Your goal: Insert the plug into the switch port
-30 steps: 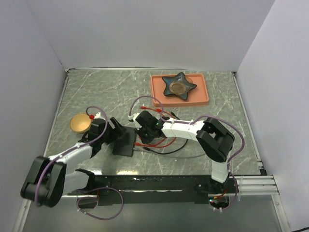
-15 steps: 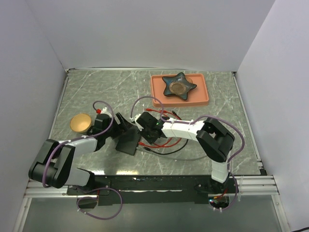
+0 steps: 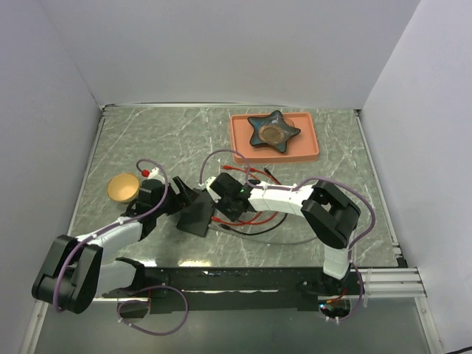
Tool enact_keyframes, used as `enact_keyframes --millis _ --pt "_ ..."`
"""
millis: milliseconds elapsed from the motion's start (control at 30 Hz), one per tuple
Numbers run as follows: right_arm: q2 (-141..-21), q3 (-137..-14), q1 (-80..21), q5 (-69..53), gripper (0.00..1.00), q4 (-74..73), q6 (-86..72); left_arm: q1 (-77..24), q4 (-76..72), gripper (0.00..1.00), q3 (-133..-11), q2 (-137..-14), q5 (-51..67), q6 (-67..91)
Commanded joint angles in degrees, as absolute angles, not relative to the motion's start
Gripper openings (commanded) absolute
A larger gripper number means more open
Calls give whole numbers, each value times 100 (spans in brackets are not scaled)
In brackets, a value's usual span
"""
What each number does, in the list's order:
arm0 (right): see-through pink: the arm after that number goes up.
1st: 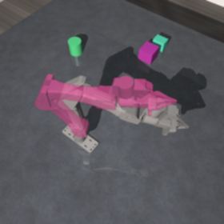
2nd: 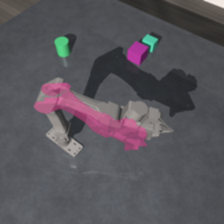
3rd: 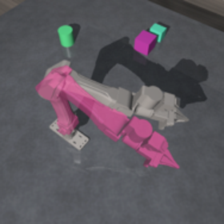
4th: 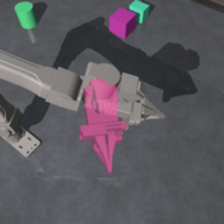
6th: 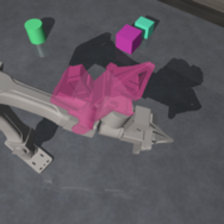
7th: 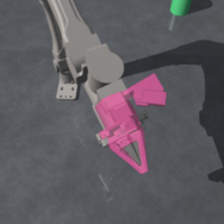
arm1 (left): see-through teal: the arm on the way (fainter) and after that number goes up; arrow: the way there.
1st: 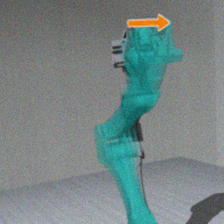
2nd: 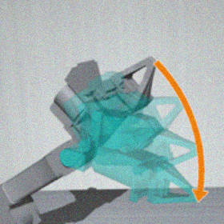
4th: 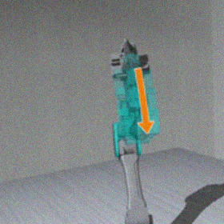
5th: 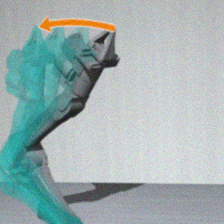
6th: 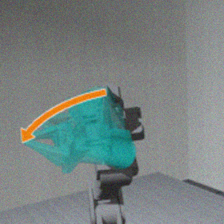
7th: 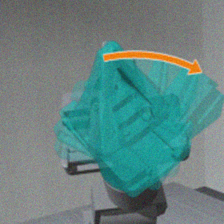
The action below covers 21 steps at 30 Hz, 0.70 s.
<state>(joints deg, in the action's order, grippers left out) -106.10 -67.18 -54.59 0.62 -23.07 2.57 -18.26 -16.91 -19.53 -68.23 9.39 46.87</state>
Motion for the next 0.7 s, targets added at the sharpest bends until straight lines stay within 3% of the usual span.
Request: enact_keyframes --millis 0,667 --pt "-10573 -6873 -5572 53 0 -2127 281 -1846 -1564 85 -1820 -6575 853 4535" --pt "-11013 -7471 -5774 334 0 -2637 237 -1837 -1547 84 -1881 -6899 1081 4430"
